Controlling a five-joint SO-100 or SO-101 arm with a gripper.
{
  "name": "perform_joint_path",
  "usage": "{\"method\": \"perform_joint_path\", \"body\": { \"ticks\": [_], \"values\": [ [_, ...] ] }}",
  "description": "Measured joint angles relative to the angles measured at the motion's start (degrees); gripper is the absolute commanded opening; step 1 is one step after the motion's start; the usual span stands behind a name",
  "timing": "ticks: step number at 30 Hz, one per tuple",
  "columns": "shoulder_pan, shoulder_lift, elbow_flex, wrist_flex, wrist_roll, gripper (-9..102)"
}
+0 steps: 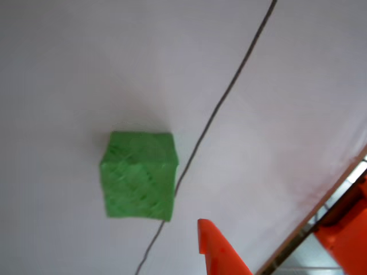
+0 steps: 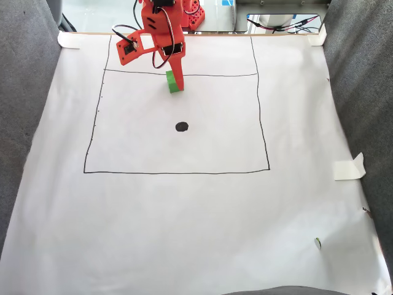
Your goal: Grasp the colored block, Place it on the black dot, and then return the arm to the default position.
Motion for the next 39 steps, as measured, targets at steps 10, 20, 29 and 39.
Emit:
{"method": "perform_joint_path", "body": {
  "ticks": [10,20,29,39],
  "values": [
    [1.14,-1.93,2.2,-1.67,-2.81,49],
    [1.05,-2.29,3.08,-1.41,-2.81,48],
    [1.14,-5.01,3.6,-2.11,-4.04,48],
    [1.23,-6.33,3.6,-2.99,-4.22,47]
  ]
}}
